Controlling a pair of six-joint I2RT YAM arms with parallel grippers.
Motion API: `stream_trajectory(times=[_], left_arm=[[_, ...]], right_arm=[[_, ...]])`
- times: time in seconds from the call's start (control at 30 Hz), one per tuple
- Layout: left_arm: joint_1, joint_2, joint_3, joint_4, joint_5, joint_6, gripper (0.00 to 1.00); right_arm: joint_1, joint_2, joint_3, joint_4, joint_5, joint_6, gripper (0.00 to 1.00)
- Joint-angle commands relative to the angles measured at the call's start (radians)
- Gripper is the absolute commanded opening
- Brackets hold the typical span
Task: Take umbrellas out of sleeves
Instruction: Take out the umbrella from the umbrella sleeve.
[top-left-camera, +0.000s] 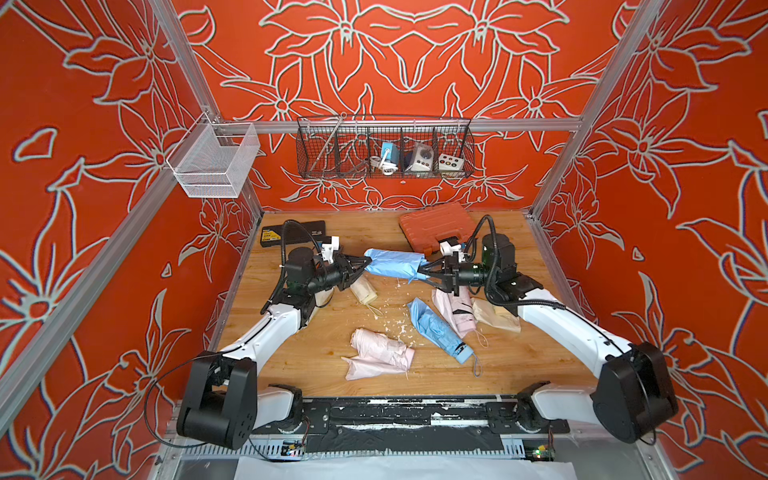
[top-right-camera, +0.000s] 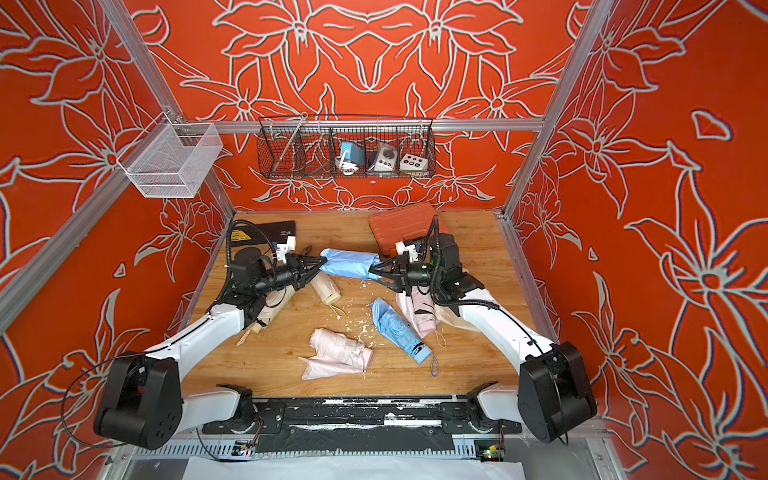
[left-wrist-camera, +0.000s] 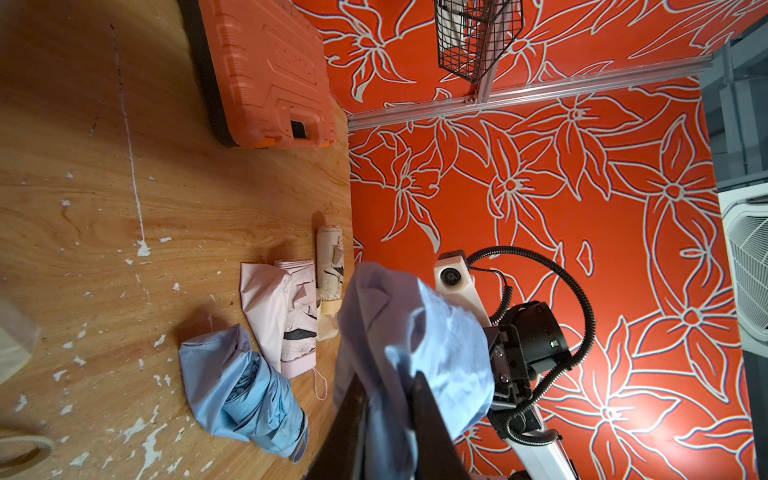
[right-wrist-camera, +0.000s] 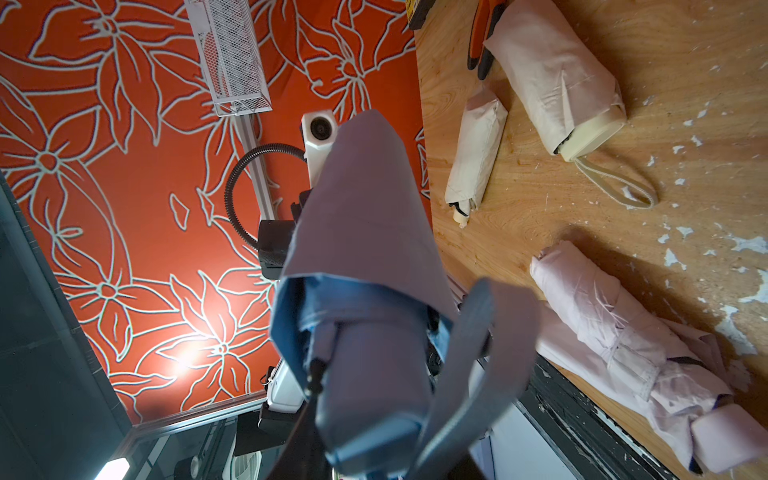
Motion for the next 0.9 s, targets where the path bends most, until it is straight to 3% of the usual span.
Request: stream_trajectory(times=[0.0, 0.2, 0.3, 0.57, 0.87], left_arm=[[0.009, 0.008, 0.033, 0.031, 0.023, 0.013, 0.10], [0.032, 0.018, 0.001, 0.065, 0.002, -0.034, 0.00], [0.046, 0.030, -0.028, 0.142, -0.002, -0.100, 0.00], [0.075, 0.047, -0.037, 0.176, -0.016, -0.129, 0.00], [0.167, 0.054, -0.108, 0.276, -0.051, -0.205, 0.00]], right_arm=[[-0.006, -0.038, 0.003, 0.036, -0.036, -0.027, 0.00], [-0.015, -0.047, 0.002, 0.005, -0.041, -0.051, 0.00], [-0.018, -0.056, -0.007, -0.004, -0.042, -0.056, 0.00], [-0.040, -0.082, -0.015, -0.038, -0.043, -0.073, 0.00], [-0.078, -0.109, 0.000, -0.134, -0.044, -0.132, 0.00]])
